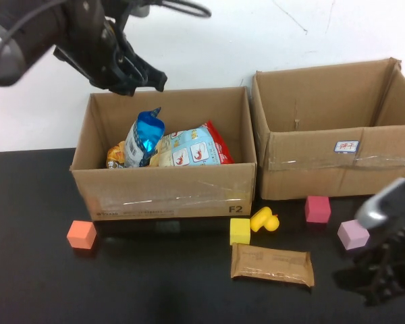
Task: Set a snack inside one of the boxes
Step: Place the potato chip in the potato chip box, then pick up the biscuit
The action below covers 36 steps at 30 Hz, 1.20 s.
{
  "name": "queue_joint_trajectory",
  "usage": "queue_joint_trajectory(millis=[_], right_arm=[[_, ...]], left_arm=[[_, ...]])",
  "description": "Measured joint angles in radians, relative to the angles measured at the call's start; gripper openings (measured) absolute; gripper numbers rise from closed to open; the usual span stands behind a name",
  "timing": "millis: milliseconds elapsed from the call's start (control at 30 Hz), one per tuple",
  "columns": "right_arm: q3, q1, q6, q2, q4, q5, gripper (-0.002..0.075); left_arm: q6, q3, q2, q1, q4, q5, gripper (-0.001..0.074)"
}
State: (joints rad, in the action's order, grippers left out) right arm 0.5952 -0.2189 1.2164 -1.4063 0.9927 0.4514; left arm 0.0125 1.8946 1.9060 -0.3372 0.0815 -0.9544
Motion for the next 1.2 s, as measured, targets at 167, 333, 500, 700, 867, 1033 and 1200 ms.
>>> queue_joint_trajectory(millis=[167,333,500,700,867,1033,1200], right_arm=[[0.102,-0.125,0.152,-0.116,0.005,-0.114,0.0514],[0.228,-0.201,0.216,-0.256,0.010,-0.139,0.0536],[0.319,-0.210,0.186,-0.397,0.011,-0.139,0.0538],[0.337,-0.210,0.236,-0.512,-0.093,-0.161,0.0538],[0.337,-0.210,0.243,-0.578,-0.124,-0.238,0.0538],[0.363,-0.210,0.250,-0.626,-0.130,-0.263,0.0537],[0.395,-0.210,0.250,-0.669,-0.130,-0.259,0.0519]], left_arm=[[-0.070,0.000,-0.084,-0.006,-0.081,-0.090,0.0002],[-0.092,-0.054,-0.230,-0.006,-0.089,-0.140,-0.0001],[-0.094,-0.283,-0.448,-0.006,-0.089,-0.108,-0.0001],[-0.096,-0.606,-0.746,-0.006,-0.119,-0.054,-0.0001],[-0.090,-0.811,-0.970,-0.006,-0.197,0.008,-0.0001],[-0.086,-0.981,-1.189,-0.006,-0.223,0.062,-0.0001],[-0.086,-1.085,-1.323,-0.006,-0.223,0.072,-0.0001]])
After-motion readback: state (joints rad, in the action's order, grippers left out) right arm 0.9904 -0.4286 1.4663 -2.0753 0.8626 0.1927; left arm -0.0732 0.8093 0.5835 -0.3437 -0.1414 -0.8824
